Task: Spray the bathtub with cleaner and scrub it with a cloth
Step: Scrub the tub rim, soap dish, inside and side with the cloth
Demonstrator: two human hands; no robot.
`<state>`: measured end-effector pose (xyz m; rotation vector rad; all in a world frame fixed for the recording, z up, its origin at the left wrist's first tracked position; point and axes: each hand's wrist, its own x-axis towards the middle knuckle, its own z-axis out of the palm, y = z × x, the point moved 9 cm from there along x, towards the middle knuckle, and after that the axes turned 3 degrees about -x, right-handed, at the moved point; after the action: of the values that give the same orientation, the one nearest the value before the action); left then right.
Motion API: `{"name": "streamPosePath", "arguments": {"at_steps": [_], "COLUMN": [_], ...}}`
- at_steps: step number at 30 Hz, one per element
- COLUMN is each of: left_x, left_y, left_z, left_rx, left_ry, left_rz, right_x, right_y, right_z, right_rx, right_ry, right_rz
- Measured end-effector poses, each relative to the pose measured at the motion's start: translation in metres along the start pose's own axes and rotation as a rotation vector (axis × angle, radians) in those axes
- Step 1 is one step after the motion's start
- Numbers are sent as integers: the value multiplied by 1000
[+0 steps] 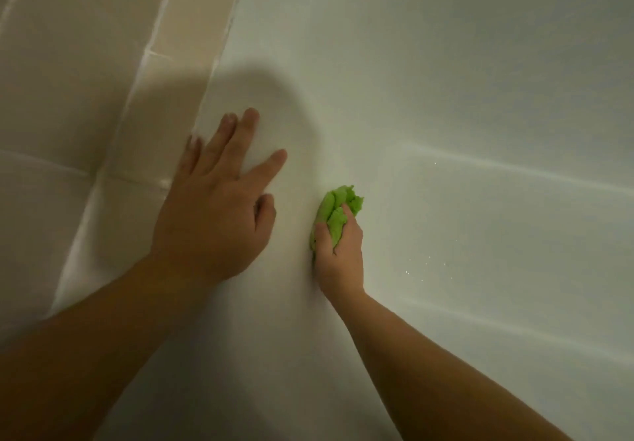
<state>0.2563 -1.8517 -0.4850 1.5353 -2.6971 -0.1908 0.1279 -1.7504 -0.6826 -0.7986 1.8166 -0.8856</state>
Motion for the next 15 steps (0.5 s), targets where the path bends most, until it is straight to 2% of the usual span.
{"name": "streamPosePath", "arguments": {"at_steps": [5,10,15], "left_x": [17,33,2], "left_y": [26,55,90], "left_z": [15,56,139], "left_rx": [236,593,502], "left_ry": [-71,-344,-631], "left_rz": [122,216,318], "right_x": [-7,-5,-13], "right_y": [90,133,137], "right_z": [-12,-32,-48], "right_rx": [-159,-466,-427], "right_ry": [-112,-355,-454], "right_rz": [150,221,181]}}
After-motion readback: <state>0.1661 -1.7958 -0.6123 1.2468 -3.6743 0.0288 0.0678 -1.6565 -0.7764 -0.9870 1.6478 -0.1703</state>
